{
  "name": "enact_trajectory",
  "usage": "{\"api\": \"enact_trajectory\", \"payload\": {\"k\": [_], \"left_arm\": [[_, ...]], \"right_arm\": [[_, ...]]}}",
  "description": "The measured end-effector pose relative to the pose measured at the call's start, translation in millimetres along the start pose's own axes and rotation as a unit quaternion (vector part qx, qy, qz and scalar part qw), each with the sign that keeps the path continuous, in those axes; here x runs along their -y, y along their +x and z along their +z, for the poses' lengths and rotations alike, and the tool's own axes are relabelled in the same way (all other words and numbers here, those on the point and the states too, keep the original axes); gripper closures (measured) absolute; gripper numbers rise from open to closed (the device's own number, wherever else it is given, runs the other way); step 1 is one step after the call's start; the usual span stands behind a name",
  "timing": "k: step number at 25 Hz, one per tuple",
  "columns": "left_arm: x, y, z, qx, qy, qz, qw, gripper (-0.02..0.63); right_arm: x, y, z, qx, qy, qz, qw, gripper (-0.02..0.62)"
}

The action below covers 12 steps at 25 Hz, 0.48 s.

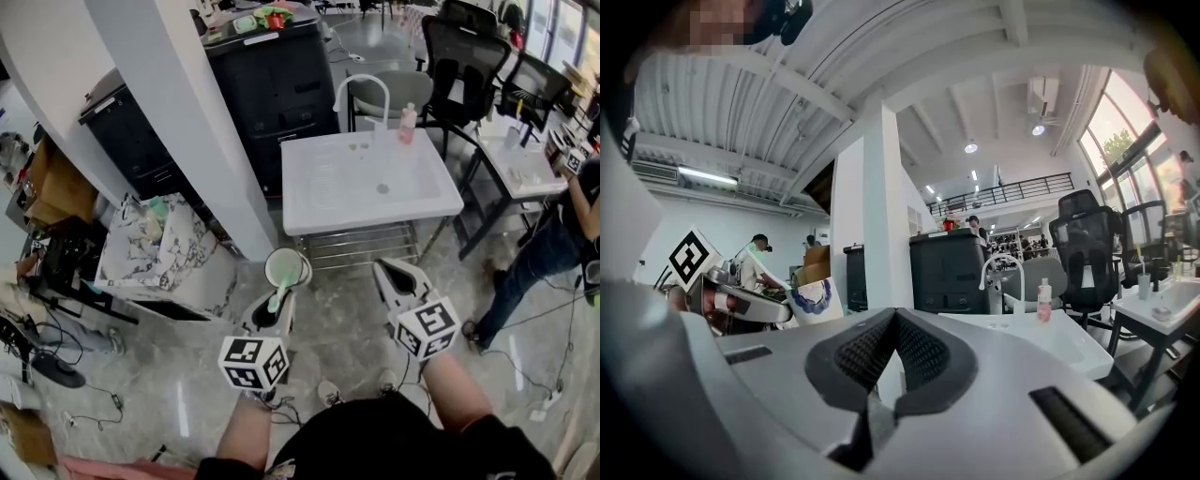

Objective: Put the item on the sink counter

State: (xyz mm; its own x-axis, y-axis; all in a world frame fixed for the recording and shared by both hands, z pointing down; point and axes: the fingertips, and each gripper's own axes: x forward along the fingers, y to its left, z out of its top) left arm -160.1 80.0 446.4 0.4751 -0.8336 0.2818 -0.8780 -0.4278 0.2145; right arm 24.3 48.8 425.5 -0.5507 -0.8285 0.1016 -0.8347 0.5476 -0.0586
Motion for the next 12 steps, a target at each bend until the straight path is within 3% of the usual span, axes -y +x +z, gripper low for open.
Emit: {"api": "enact_trajectory", "payload": {"k": [12], "left_arm": [[-55, -16, 4, -0.004, 0.006, -0.008, 0.9999, 0.538]], "right_arm": [[-39, 39, 0, 0.003, 0.004, -0.009, 1.0, 0.597]]}}
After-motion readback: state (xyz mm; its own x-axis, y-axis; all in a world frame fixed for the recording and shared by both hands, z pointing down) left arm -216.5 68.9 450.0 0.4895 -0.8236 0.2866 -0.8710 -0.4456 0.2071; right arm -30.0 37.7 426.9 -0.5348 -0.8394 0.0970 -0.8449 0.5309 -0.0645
